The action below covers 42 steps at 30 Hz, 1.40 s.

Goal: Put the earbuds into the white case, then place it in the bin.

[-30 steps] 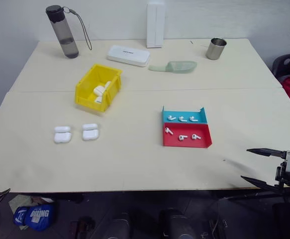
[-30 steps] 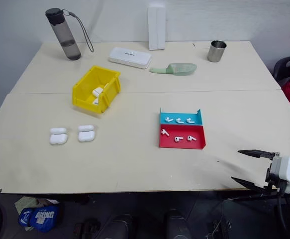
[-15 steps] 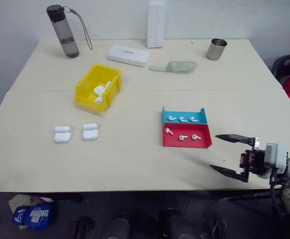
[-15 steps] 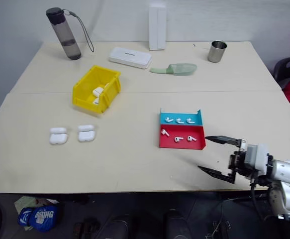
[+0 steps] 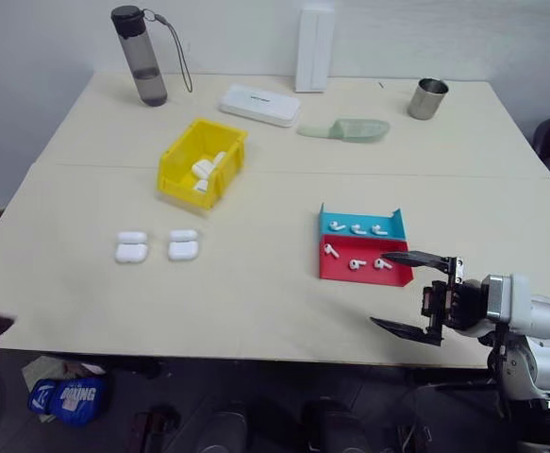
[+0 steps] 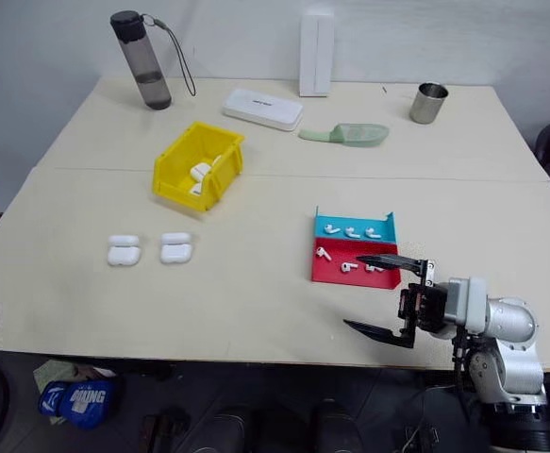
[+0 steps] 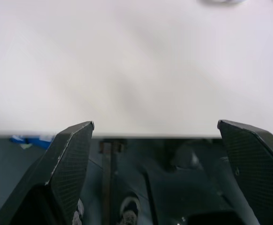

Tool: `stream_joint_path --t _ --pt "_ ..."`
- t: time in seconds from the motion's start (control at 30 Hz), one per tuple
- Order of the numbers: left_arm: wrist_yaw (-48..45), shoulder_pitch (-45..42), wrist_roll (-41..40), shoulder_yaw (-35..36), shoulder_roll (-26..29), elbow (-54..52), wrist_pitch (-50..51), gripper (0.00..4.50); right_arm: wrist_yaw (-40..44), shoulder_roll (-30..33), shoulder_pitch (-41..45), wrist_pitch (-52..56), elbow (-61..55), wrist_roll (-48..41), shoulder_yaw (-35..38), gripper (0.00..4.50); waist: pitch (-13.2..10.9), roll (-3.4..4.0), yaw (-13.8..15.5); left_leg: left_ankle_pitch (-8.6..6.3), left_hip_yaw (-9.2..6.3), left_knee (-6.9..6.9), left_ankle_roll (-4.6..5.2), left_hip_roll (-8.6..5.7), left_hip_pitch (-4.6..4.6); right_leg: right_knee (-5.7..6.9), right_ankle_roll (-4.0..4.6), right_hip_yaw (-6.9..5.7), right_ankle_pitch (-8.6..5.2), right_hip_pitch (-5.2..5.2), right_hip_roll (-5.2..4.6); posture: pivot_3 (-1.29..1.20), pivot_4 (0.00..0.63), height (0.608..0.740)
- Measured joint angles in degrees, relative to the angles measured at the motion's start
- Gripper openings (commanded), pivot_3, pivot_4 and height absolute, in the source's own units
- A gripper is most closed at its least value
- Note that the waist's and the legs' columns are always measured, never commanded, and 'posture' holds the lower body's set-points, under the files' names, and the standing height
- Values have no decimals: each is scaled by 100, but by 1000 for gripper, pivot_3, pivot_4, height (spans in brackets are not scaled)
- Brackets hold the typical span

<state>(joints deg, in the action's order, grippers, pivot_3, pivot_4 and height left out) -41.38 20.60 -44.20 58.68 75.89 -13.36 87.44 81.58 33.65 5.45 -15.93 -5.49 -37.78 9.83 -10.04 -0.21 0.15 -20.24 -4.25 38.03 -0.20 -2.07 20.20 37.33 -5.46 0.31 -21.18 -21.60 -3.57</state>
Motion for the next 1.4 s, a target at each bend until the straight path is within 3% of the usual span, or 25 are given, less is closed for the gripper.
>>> stream_joint_path --t 0.13,0.23,0.43,0.63,0.77,1.2,1.4 --pt "801 -2623 -59 -2021 93 244 452 4452 -80 -71 100 5 143 136 -95 4500 -3 16 -110 -2 3 1 -9 4 4 25 -1 -3 1 -22 7 0 150 740" --pt "1340 -3942 70 -3493 -50 636 488 4452 -141 -211 315 -42 225 274 -249 4500 -3 16 -201 0 11 2 -11 -1 10 69 -2 1 1 -48 8 0 150 740" --pt "2281 -5329 252 -4767 -1001 1454 507 4452 -243 -442 518 -198 540 452 -324 4500 -2 12 -172 0 10 36 -14 -8 39 126 -2 0 1 -95 2 0 150 740" --pt "3233 -5940 171 -4834 -1747 1857 504 4452 -235 -493 413 -276 558 467 -355 4500 -2 11 -161 -2 5 84 -16 -10 53 124 -2 -1 1 -96 1 0 150 740" --pt "3590 -5980 189 -5351 -1738 1857 509 4452 -226 -409 277 -257 447 460 -351 4500 -2 11 -172 -2 4 97 -17 -10 59 130 -2 2 1 -97 2 0 150 740" --pt "4688 -6054 423 -4751 -2699 2122 507 4452 -89 -195 330 -215 362 448 -350 4500 0 9 -162 -2 1 115 -17 -10 77 134 -3 -1 2 -108 2 0 150 740" --pt "4724 -6087 584 -4655 -2744 2278 500 4452 -115 -149 478 -127 365 450 -337 4500 0 9 -160 -2 1 115 -18 -11 77 137 -3 -2 2 -108 2 0 150 740"
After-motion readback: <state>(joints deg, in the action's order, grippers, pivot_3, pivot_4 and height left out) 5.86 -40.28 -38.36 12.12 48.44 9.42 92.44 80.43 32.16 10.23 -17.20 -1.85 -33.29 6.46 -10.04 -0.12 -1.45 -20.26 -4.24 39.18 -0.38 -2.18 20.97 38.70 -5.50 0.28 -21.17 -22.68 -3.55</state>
